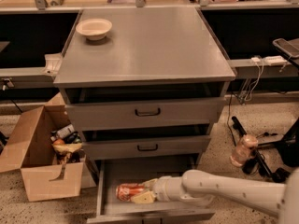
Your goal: Place coke can into bottom drawer
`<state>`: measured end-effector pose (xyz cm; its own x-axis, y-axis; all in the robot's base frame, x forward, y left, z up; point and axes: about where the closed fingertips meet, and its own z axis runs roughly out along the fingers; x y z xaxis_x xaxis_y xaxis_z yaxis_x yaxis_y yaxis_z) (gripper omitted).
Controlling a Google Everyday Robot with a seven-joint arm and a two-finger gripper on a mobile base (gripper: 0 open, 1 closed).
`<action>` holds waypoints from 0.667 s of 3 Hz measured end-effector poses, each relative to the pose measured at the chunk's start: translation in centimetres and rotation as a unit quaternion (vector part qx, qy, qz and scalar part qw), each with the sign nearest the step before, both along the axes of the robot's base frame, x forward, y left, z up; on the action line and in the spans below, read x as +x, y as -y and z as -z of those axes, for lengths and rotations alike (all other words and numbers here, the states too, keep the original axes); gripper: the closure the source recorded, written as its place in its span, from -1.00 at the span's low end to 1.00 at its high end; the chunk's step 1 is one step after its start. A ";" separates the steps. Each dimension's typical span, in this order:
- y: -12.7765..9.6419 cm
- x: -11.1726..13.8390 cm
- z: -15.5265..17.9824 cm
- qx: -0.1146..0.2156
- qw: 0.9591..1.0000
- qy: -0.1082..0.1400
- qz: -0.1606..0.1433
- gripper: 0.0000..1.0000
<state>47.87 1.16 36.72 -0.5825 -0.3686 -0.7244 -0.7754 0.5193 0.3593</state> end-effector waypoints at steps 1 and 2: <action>-3.0 0.8 4.3 -0.003 1.000 -0.023 -0.009 1.00; -5.2 1.6 9.0 -0.022 0.999 -0.049 0.003 1.00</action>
Offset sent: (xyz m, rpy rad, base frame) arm 0.0328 0.0747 -0.1504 -0.1073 0.1529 -0.0553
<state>49.51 6.33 27.69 -0.6527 -0.3954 -0.6463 -0.7341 0.5408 0.4106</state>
